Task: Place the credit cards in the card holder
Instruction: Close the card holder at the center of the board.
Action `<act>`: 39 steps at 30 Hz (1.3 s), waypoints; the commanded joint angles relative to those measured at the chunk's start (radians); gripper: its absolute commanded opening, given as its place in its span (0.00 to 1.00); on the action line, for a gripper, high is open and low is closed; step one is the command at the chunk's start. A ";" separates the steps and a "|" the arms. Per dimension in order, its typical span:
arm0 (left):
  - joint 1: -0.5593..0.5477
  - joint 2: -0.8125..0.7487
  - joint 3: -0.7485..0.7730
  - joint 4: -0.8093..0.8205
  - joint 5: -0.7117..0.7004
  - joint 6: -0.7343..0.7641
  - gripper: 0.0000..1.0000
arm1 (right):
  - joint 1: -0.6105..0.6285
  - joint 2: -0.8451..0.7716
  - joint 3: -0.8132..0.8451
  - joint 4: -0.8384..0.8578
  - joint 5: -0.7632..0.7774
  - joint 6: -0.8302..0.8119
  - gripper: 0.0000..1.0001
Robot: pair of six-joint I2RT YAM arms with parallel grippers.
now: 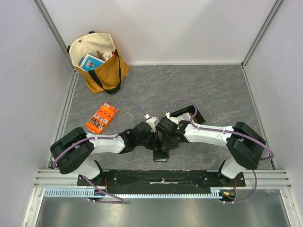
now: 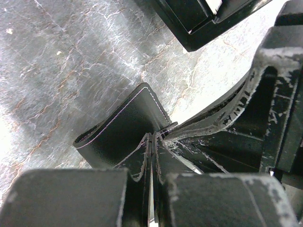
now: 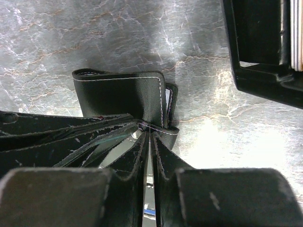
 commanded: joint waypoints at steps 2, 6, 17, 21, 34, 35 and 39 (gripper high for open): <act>-0.005 0.055 -0.037 -0.081 -0.080 0.058 0.02 | 0.012 -0.003 -0.050 0.252 0.094 0.027 0.16; -0.007 0.048 -0.051 -0.064 -0.075 0.065 0.02 | 0.012 -0.091 -0.097 0.287 0.141 0.044 0.13; -0.007 0.031 -0.059 -0.045 -0.074 0.075 0.02 | 0.012 -0.142 -0.124 0.309 0.141 0.051 0.07; -0.008 0.031 -0.054 -0.050 -0.072 0.075 0.02 | 0.018 -0.149 -0.134 0.298 0.112 0.053 0.06; -0.008 -0.006 -0.059 -0.041 -0.040 0.127 0.02 | 0.027 -0.220 -0.134 0.160 0.033 0.065 0.00; -0.007 -0.009 -0.060 -0.041 -0.039 0.130 0.02 | 0.028 -0.211 -0.133 0.152 0.026 0.062 0.00; -0.005 -0.014 -0.059 -0.039 -0.039 0.139 0.02 | 0.035 -0.180 -0.121 0.118 0.025 0.055 0.00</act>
